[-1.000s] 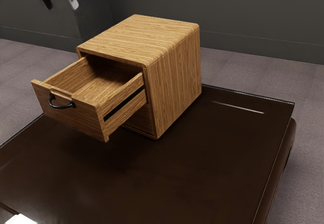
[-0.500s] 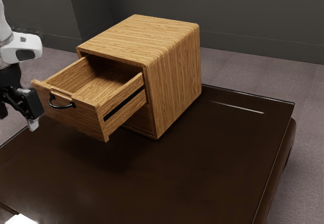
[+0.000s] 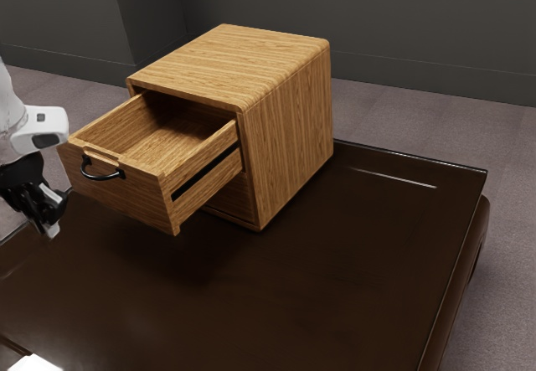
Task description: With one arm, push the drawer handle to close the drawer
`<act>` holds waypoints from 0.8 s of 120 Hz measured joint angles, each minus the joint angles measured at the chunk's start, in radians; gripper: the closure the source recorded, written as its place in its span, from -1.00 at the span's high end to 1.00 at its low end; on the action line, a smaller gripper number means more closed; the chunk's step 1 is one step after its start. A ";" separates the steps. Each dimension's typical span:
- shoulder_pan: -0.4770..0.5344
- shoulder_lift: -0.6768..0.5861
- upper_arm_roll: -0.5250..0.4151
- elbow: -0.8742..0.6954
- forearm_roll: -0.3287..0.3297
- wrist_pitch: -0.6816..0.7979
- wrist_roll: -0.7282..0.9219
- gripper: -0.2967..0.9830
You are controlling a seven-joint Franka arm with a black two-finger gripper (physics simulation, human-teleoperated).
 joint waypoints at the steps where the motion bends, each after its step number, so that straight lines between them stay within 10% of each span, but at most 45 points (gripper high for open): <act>1: 0.000 0.006 0.002 0.001 0.002 0.004 0.003 -0.51; 96: 0.044 0.407 0.055 0.208 0.032 0.161 0.205 -0.69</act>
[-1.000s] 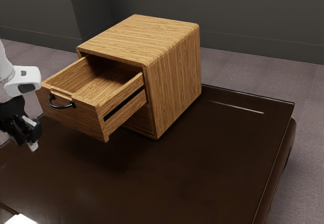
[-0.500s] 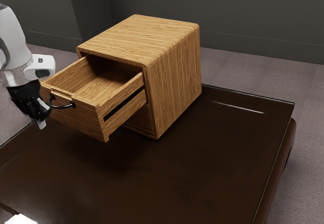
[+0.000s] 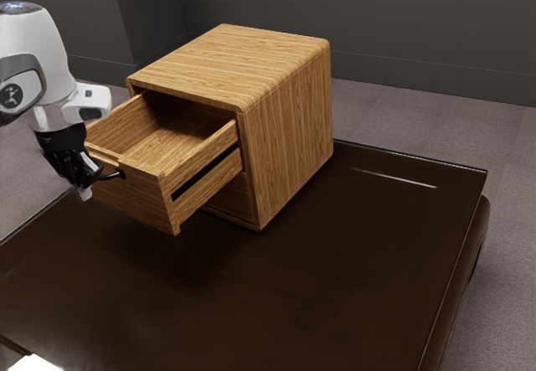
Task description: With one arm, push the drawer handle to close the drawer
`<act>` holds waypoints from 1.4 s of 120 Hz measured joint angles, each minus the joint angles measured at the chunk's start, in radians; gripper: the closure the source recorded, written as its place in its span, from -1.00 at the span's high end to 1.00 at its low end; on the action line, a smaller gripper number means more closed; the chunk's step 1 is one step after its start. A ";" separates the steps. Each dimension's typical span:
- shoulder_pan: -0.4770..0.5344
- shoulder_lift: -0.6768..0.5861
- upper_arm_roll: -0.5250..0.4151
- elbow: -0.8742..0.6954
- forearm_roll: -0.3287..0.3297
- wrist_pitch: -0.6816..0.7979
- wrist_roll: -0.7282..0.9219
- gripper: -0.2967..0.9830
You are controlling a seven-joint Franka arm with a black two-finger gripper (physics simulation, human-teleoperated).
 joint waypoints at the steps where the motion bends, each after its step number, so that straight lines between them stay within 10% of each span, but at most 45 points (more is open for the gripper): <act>1: 0.000 0.004 0.000 0.002 0.000 0.001 0.002 -0.69; 168: 0.060 0.401 -0.001 0.387 -0.036 0.007 0.194 -0.69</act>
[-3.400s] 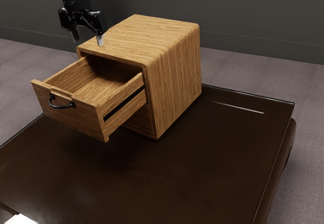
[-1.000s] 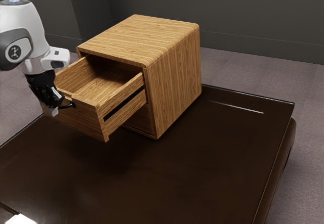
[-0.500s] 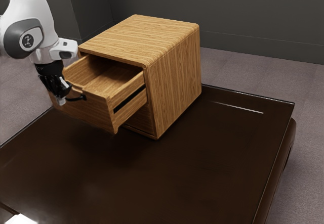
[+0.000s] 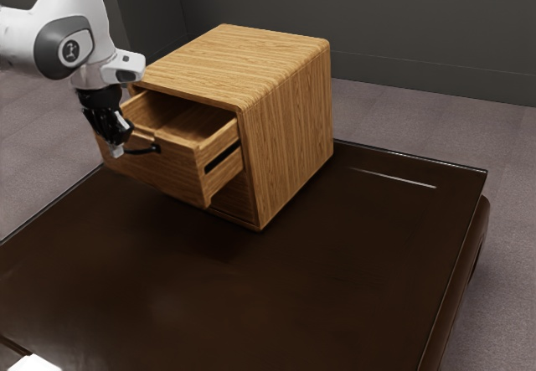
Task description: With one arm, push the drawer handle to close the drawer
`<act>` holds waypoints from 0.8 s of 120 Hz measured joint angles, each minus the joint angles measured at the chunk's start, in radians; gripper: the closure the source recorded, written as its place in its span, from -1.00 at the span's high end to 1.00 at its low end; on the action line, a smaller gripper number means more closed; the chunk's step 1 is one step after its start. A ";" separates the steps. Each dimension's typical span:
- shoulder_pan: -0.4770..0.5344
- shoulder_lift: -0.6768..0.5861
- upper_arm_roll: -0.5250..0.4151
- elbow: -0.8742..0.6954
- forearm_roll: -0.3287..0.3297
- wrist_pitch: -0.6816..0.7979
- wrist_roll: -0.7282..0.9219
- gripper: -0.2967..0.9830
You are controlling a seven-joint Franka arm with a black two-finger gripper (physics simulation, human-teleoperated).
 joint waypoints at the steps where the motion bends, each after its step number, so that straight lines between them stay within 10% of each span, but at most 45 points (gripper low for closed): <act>1: 0.000 0.003 0.000 0.003 0.000 -0.001 0.001 -0.69; 96: -0.002 0.192 -0.008 0.208 -0.009 -0.035 0.027 -0.69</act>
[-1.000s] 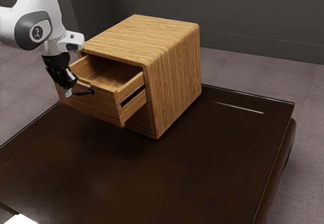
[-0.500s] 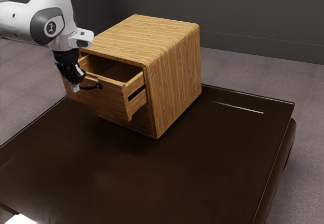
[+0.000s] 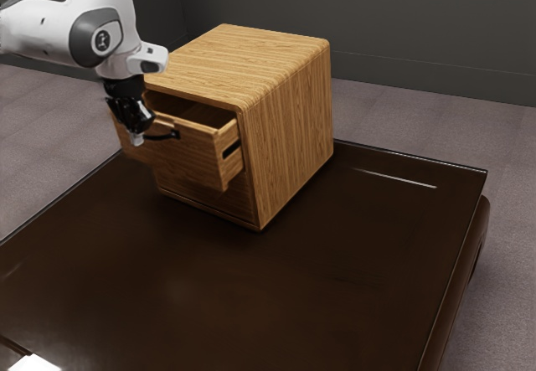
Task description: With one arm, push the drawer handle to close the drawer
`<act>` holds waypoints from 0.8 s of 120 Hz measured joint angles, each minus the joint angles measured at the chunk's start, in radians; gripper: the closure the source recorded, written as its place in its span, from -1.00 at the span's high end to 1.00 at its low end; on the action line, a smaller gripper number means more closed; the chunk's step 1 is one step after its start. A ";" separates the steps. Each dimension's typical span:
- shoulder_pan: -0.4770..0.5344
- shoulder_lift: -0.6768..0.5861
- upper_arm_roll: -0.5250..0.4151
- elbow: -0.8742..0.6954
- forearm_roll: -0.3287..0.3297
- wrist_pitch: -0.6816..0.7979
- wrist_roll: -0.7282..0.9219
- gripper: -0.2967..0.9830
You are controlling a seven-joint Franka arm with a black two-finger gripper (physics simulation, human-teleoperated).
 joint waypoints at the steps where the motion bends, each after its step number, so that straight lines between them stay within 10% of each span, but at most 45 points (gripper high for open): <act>1: 0.000 0.002 0.000 0.003 0.000 0.000 0.000 -0.69; 96: -0.016 0.184 -0.005 0.261 -0.020 -0.044 0.006 -0.69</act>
